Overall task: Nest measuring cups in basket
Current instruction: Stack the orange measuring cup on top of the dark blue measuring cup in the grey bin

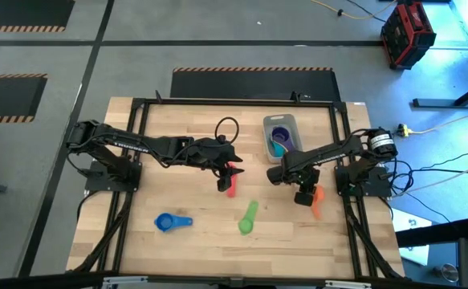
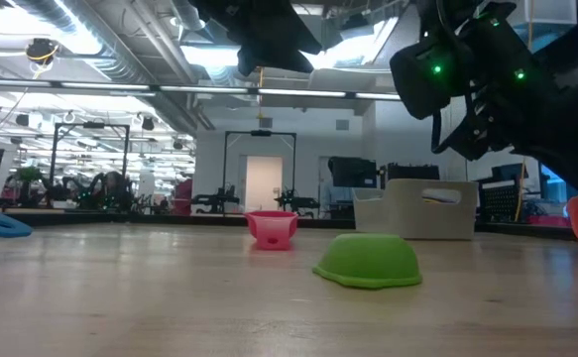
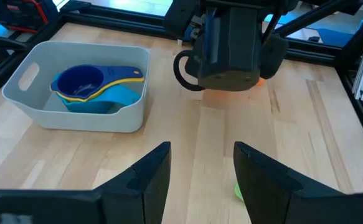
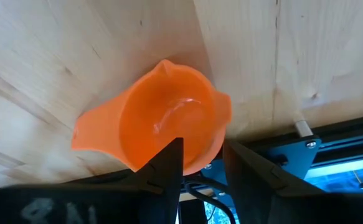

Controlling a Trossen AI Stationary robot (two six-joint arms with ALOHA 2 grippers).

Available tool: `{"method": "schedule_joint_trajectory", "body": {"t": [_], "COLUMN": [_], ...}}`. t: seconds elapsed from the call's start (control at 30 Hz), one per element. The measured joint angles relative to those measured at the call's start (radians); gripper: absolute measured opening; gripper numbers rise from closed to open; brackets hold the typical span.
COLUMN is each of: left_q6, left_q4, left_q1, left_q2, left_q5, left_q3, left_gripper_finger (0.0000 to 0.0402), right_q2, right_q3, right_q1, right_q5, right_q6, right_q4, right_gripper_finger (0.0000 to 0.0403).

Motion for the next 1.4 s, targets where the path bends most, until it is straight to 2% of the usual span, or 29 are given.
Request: {"method": "schedule_joint_trajectory", "body": {"t": [0.17,0.53,0.83,1.23,1.4], "left_q6": [0.000,0.000,0.000,0.000,-0.001], "left_q4": [0.000,0.000,0.000,0.000,0.000], "left_q1": [0.000,0.000,0.000,0.000,0.000], "left_q2": [0.000,0.000,0.000,0.000,0.000], "left_q5": [0.000,0.000,0.000,0.000,0.000], "left_q3": [0.000,0.000,0.000,0.000,0.000], "left_gripper_finger": [0.0167,0.0167,0.0167,0.0167,0.0167], "right_q2": [0.000,0.000,0.000,-0.001,-0.001], "right_q3": [-0.006,-0.113,-0.169,-0.195,-0.195], "right_q1": [0.001,0.001,0.001,0.001,0.001], "right_q5": [0.015,0.025,0.003,-0.016,0.032], "right_q6": [-0.013,-0.018,-0.027,-0.068,-0.076], "right_q4": [0.011,0.022,0.058,0.073,0.130], "right_gripper_finger": [0.0119,0.0117,0.0068,0.0065,0.0065]}}
